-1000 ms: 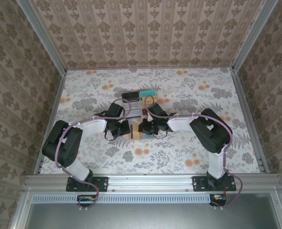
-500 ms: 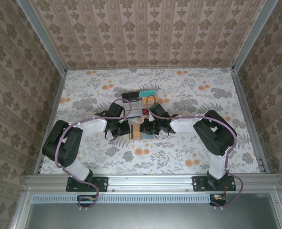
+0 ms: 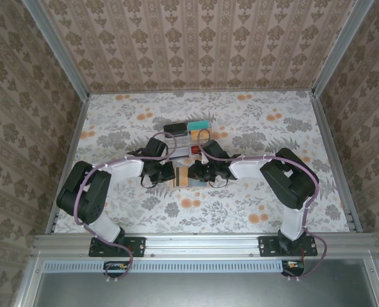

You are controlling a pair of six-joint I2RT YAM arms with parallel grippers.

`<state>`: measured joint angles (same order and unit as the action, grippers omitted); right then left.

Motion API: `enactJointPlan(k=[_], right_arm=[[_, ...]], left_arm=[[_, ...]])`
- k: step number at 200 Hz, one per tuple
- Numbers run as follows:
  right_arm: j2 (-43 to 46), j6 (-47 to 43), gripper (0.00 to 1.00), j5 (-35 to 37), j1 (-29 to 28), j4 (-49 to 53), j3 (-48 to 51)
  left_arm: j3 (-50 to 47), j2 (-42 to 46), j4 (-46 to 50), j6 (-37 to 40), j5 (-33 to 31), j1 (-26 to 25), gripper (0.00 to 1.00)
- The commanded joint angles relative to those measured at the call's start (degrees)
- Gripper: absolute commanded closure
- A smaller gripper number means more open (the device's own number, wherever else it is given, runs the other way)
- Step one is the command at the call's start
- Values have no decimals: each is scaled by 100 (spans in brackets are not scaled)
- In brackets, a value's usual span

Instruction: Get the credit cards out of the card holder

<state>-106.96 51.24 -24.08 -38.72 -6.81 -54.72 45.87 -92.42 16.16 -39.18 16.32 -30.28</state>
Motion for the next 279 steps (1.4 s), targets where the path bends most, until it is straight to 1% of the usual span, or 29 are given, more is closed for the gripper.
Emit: enactJointPlan(k=[1, 45, 97, 161, 181, 203, 218, 279], right_arm=[[-144, 9, 78, -178, 5, -39, -218], [-298, -9, 78, -177, -2, 65, -336], [-448, -62, 79, -342, -38, 37, -473], [-550, -104, 80, -300, -90, 137, -607], [-579, -106, 85, -291, -107, 156, -653], [-510, -107, 95, -249, -109, 151, -621], [-389, -115, 100, -169, -102, 177, -559], [101, -163, 100, -117, 79, 179, -178]], left_arm=[[-41, -188, 433, 116, -148, 49, 91], [-60, -189, 392, 104, -85, 49, 91], [-86, -246, 316, 94, 11, 40, 92], [-124, -282, 265, 68, 38, 6, 92], [-126, -294, 248, 60, 34, -4, 93], [-117, -285, 273, 64, 7, -4, 93], [-111, -268, 310, 77, -43, -4, 93], [-138, -177, 456, 131, -252, 84, 93]])
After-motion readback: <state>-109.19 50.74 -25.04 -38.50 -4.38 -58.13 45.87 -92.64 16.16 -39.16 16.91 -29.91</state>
